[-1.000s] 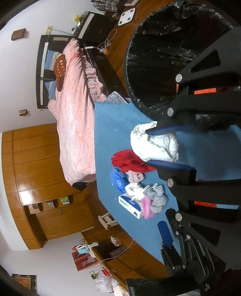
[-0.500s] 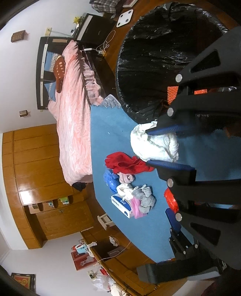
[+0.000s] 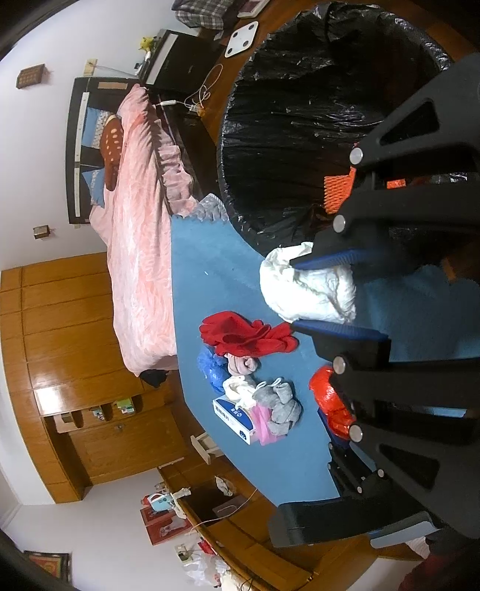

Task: Collect trash
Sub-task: 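Move both tools over the bin and open them to drop bag and tissue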

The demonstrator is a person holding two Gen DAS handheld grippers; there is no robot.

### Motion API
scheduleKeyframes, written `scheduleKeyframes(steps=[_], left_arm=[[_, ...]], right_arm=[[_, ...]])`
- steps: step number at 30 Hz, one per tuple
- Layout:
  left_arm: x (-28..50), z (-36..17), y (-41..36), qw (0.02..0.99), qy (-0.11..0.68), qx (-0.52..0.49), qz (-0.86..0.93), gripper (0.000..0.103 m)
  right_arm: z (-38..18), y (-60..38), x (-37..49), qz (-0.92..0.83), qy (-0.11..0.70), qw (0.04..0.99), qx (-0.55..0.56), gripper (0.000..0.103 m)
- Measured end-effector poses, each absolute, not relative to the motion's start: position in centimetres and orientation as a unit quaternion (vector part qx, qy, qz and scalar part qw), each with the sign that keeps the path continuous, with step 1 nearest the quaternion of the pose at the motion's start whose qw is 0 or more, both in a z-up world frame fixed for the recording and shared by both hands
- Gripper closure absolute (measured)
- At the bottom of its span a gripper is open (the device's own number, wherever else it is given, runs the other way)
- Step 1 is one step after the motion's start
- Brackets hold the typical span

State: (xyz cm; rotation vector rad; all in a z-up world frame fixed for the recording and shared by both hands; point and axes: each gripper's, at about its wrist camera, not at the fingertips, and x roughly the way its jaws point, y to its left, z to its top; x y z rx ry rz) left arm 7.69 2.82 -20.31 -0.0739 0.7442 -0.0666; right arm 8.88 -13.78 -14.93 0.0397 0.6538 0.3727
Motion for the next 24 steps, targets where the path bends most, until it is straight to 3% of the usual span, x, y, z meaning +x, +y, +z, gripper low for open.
scheduleKeyframes(steps=[12, 24], left_arm=[[7.6, -14.4, 3.2, 0.950, 0.305, -0.047, -0.036, 0.069], [10.2, -9.7, -2.7, 0.954, 0.275, -0.043, -0.114, 0.068]], right_arm=[[-13.9, -14.5, 9.3, 0.178, 0.307, 0.935, 0.028, 0.076], [-10.9, -20.0, 9.2, 0.120, 0.268, 0.955, 0.045, 0.076]])
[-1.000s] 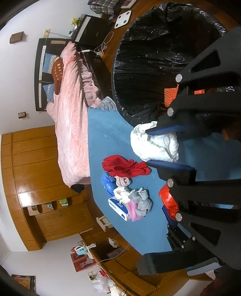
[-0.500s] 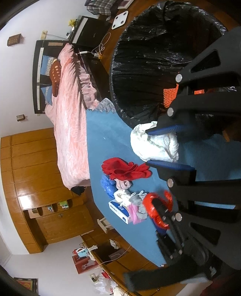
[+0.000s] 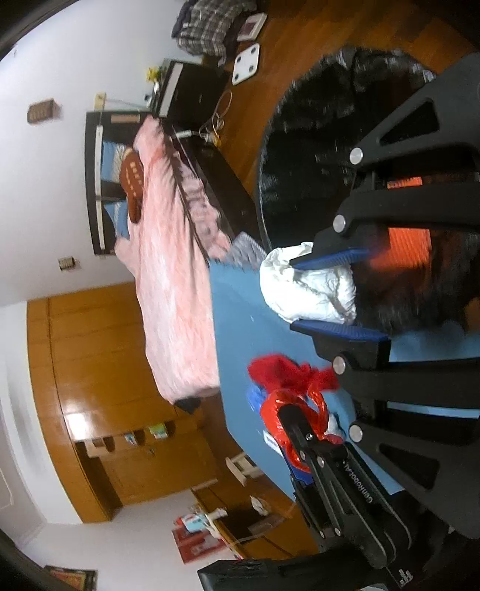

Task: Collect trash
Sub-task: 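Move both tools over the bin and open them to drop bag and tissue, then move both open tools back to the pile on the table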

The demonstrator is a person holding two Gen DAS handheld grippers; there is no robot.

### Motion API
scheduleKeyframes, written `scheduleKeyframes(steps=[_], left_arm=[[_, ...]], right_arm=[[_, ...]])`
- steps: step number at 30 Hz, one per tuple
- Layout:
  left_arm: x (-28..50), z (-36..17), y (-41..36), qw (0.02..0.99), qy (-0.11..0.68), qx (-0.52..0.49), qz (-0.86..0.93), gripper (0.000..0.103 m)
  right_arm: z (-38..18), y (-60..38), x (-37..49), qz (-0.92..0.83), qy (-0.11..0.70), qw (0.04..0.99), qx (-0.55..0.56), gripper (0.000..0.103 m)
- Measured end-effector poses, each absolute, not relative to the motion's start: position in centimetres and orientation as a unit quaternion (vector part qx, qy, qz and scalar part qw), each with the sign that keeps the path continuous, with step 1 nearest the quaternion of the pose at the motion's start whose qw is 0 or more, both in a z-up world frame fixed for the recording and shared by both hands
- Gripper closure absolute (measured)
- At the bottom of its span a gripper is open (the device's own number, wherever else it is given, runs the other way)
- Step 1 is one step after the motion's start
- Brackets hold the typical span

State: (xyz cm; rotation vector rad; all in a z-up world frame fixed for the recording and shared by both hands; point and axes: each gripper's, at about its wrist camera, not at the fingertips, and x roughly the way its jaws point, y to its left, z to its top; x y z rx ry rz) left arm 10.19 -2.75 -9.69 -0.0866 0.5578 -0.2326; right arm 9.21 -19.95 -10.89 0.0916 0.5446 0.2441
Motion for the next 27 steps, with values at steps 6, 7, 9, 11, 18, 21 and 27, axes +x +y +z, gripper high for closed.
scheduleKeyframes(steps=[6, 7, 9, 11, 18, 21, 27], left_arm=[[11.5, -9.5, -5.9, 0.951, 0.269, -0.039, -0.146, 0.068], [11.7, -9.5, -6.5, 0.951, 0.269, -0.038, -0.151, 0.068], [12.3, -9.5, -7.6, 0.949, 0.271, -0.037, -0.159, 0.068], [12.8, -9.5, -8.7, 0.947, 0.272, -0.035, -0.168, 0.068], [14.8, -10.2, -11.6, 0.936, 0.284, -0.035, -0.203, 0.061], [15.5, -10.5, -11.8, 0.931, 0.290, -0.048, -0.217, 0.044], [15.2, -10.0, -9.7, 0.937, 0.284, -0.049, -0.198, 0.024]], right_arm=[[-10.9, -24.0, 9.4, 0.073, 0.268, 0.959, 0.051, 0.076], [-11.0, -24.6, 9.5, 0.066, 0.269, 0.959, 0.052, 0.075], [-11.2, -25.9, 9.5, 0.052, 0.270, 0.960, 0.055, 0.075], [-11.5, -26.9, 9.7, 0.040, 0.272, 0.960, 0.056, 0.075], [-12.5, -29.2, 10.5, 0.007, 0.278, 0.959, 0.059, 0.066], [-12.7, -29.8, 10.4, -0.007, 0.278, 0.959, 0.062, 0.050], [-12.6, -30.2, 9.9, -0.029, 0.263, 0.962, 0.061, 0.011]])
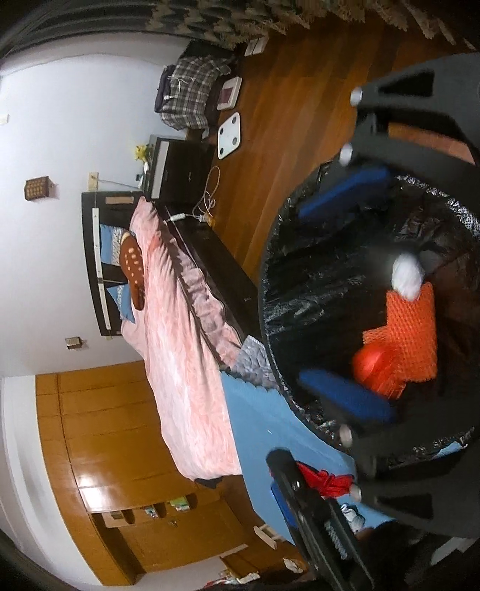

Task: Collect trash
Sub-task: 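Move both open tools back to the pile on the table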

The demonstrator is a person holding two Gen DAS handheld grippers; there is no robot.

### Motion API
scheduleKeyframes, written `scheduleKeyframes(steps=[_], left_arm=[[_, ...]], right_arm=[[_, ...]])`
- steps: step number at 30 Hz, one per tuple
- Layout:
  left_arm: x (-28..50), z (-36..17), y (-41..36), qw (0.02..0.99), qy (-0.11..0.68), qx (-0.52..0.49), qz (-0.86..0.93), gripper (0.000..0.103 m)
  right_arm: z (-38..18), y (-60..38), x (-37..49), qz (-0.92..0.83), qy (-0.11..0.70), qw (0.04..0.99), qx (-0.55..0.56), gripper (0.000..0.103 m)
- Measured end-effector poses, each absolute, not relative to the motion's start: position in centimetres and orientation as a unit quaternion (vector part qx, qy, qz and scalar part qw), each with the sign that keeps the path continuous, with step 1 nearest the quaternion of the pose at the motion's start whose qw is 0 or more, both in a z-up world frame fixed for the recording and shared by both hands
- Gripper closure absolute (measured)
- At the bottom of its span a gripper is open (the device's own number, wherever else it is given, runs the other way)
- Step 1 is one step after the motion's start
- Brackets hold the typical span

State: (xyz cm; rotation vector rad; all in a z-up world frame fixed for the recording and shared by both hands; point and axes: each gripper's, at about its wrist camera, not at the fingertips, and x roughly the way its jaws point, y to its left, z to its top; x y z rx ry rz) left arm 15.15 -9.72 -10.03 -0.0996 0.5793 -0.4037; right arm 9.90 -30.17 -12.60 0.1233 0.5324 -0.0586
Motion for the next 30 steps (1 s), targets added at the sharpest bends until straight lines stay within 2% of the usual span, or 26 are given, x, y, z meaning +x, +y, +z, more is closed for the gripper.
scheduleKeyframes(steps=[3, 7, 21, 30], left_arm=[[14.8, -9.6, -8.2, 0.943, 0.279, -0.044, -0.176, 0.016], [14.1, -9.2, -5.1, 0.951, 0.272, -0.043, -0.143, 0.011], [12.2, -8.8, 6.8, 0.966, 0.258, -0.030, -0.008, 0.010], [12.8, -10.4, 13.7, 0.961, 0.267, -0.037, 0.060, 0.010]], right_arm=[[-12.3, -29.8, 9.9, -0.023, 0.259, 0.964, 0.065, 0.008], [-11.9, -28.4, 10.1, -0.009, 0.256, 0.964, 0.067, 0.007], [-10.9, -18.6, 13.0, 0.089, 0.261, 0.960, 0.050, 0.007], [-11.8, -12.4, 15.5, 0.134, 0.273, 0.952, 0.032, 0.007]])
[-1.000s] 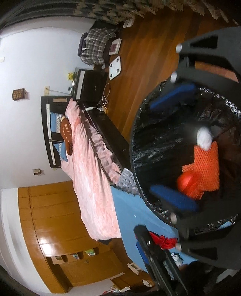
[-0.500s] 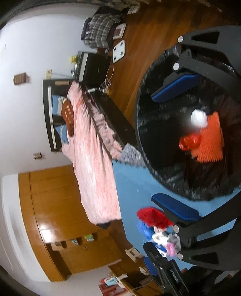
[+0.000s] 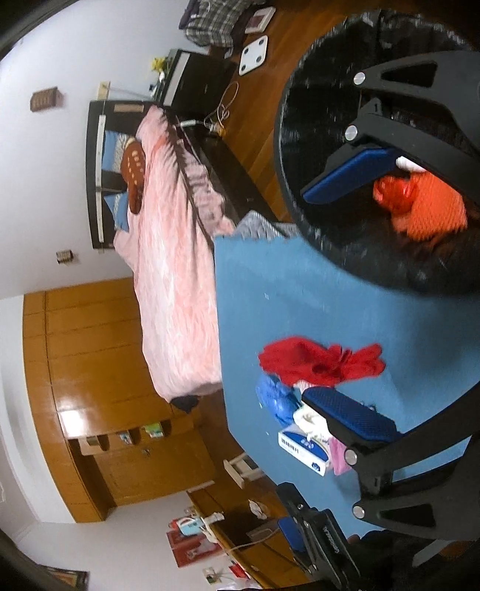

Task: Collect trash
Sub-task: 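Move both open tools back to the pile on the table, then grasp the white Alcohol Pads box with the left tool, then grasp the red glove with the right tool while the left lifts the box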

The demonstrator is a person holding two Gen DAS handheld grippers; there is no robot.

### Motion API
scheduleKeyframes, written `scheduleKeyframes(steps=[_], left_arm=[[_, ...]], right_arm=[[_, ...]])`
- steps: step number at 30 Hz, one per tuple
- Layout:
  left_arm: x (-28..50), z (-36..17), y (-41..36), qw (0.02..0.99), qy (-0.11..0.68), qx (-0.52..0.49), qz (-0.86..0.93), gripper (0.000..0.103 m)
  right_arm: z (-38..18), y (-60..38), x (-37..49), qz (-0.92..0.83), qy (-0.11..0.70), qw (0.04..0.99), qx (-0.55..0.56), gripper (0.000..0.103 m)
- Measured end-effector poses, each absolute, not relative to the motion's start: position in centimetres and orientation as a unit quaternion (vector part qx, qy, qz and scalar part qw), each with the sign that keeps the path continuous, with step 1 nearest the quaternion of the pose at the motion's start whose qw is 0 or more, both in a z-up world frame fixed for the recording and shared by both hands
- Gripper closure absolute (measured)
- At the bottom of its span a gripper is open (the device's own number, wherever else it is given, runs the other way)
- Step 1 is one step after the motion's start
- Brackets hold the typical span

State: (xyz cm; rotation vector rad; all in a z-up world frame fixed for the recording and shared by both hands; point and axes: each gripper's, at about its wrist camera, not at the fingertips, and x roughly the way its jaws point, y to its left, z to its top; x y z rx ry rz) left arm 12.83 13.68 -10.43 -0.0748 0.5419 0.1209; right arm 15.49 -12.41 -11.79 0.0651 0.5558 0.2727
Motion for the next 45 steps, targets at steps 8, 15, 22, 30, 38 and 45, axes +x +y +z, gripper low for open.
scheduleKeyframes(steps=[8, 15, 22, 30, 38, 45], left_arm=[[15.0, -12.5, 16.8, 0.953, 0.287, -0.047, 0.082, 0.011], [17.1, -15.0, 17.8, 0.944, 0.315, -0.051, 0.080, 0.016], [18.3, -17.2, 17.9, 0.936, 0.340, -0.052, 0.072, 0.024], [19.4, -18.6, 18.0, 0.928, 0.363, -0.058, 0.058, 0.042], [20.0, -18.9, 18.1, 0.926, 0.369, -0.062, 0.049, 0.056], [20.2, -18.7, 17.9, 0.927, 0.366, -0.063, 0.040, 0.073]], right_arm=[[-13.3, -8.7, 17.8, 0.152, 0.288, 0.945, 0.020, 0.007], [-14.5, -6.8, 19.4, 0.157, 0.299, 0.941, 0.013, 0.007], [-15.2, -5.8, 20.7, 0.159, 0.304, 0.939, 0.009, 0.007], [-16.3, -4.6, 21.6, 0.173, 0.320, 0.932, 0.005, 0.028], [-17.5, -3.9, 22.4, 0.185, 0.342, 0.921, 0.002, 0.056], [-18.6, -3.5, 22.9, 0.209, 0.364, 0.908, 0.007, 0.097]])
